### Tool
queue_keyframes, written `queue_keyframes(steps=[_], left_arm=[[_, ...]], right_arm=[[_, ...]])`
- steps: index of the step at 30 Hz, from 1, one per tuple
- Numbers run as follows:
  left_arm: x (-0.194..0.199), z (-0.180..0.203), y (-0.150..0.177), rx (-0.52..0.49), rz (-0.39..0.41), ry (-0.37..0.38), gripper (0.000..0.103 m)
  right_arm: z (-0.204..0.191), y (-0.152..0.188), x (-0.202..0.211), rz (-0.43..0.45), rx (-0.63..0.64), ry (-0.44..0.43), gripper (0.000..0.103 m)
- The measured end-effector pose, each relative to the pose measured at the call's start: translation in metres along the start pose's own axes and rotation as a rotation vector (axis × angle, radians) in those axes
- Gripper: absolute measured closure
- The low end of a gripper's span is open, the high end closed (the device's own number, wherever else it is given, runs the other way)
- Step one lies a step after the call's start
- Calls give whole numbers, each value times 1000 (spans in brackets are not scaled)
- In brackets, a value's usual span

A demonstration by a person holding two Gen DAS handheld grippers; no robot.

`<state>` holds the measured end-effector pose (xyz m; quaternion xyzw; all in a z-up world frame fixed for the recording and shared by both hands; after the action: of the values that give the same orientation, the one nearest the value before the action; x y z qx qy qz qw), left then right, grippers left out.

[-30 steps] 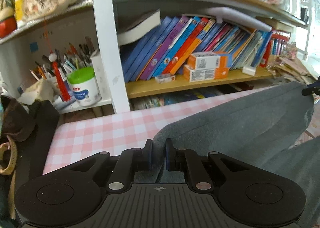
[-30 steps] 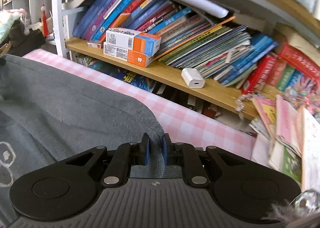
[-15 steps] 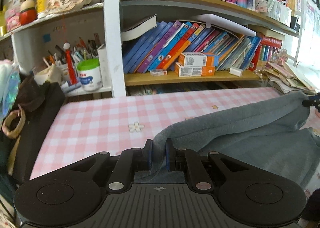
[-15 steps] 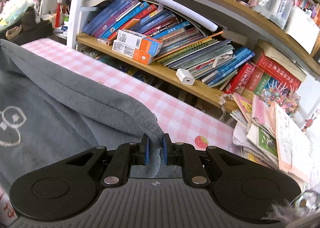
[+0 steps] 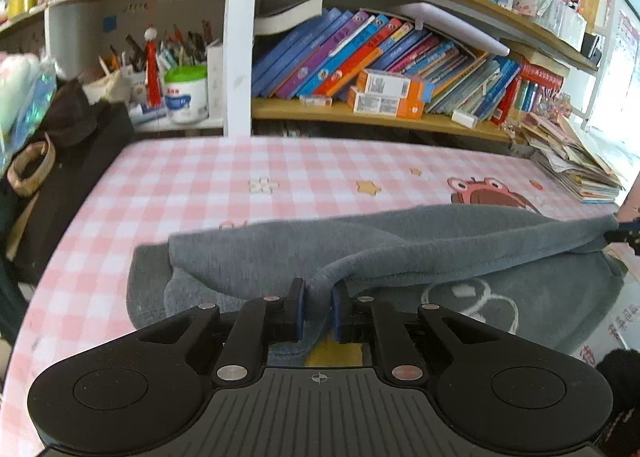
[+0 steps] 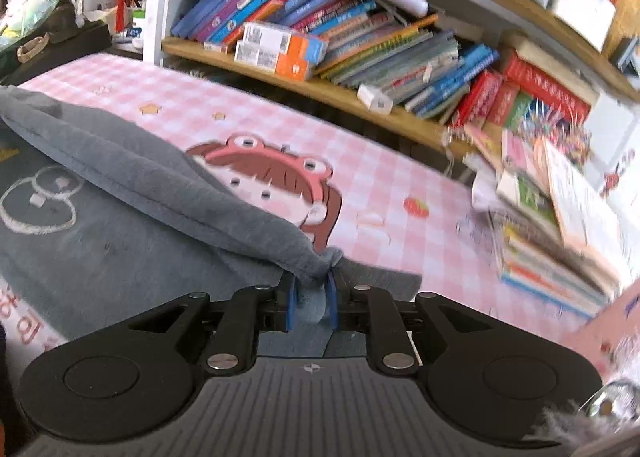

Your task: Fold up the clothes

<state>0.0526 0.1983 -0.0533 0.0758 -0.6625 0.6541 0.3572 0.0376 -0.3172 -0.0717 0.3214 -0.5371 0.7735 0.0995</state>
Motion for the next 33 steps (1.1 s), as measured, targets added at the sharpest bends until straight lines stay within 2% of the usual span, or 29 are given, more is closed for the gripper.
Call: queue_keyframes(steps=[10,14,19,24,25,27,33], left_arm=[[7,-3,28,49,-73,-1,84],[13,-7,35,100,-80,-4,81],[21,-15,42,171,-75,-19,78],[36,-31,43,297,-36,-53,71],[39,-34,43,328,-25,-59,69],[45,-41,42,391,-4,-73,59],[52,-50,39,541,53,-73,57]], right_arm=[[-3,40,5,-122,-182,-12,88],[-1,47,7,-158,-280,-29,76],[1,48,14,-170,-392,-52,69],[6,45,22,-171,-534,-87,60],[8,44,24,-169,-569,-96,57],[13,42,28,-160,-664,-116,52],[33,43,32,-123,-1024,-151,49]])
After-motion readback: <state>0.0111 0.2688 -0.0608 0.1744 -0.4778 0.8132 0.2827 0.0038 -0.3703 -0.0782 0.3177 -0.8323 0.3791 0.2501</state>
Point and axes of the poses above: each gripper's, at about its wrist camera, not at the fingertips, and x roughly against the way its jaws point, z to its right, y to its underside, the point moved 9 cm from there along -x, roughly the way its jaws point, and after that the axes turned 5 degrees about z, right-handed, at the moved point
